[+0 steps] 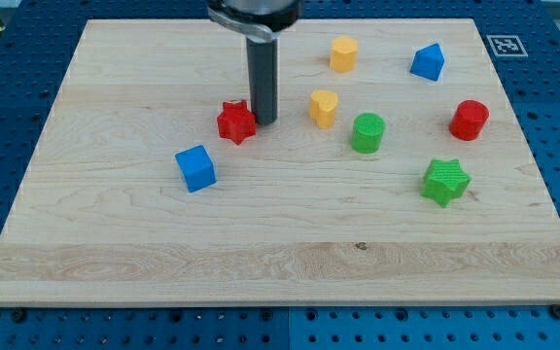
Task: Move red star closer to the green circle
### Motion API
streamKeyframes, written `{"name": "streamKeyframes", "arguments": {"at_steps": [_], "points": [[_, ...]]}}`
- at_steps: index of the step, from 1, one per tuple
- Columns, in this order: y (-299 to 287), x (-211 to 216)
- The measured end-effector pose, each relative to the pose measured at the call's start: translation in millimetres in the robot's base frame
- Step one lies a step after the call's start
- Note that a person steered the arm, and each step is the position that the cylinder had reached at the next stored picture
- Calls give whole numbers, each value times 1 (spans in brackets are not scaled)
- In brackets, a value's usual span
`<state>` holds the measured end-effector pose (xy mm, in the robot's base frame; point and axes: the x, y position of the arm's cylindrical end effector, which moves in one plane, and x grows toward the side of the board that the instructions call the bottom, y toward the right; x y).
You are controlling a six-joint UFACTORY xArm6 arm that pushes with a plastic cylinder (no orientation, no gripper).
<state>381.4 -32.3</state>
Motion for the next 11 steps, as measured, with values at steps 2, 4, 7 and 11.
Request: {"name": "streamKeyframes", "arguments": {"at_steps": [2, 4, 7, 11], "points": [[-78, 29], [-126, 26], [-99, 60], [91, 60]]}}
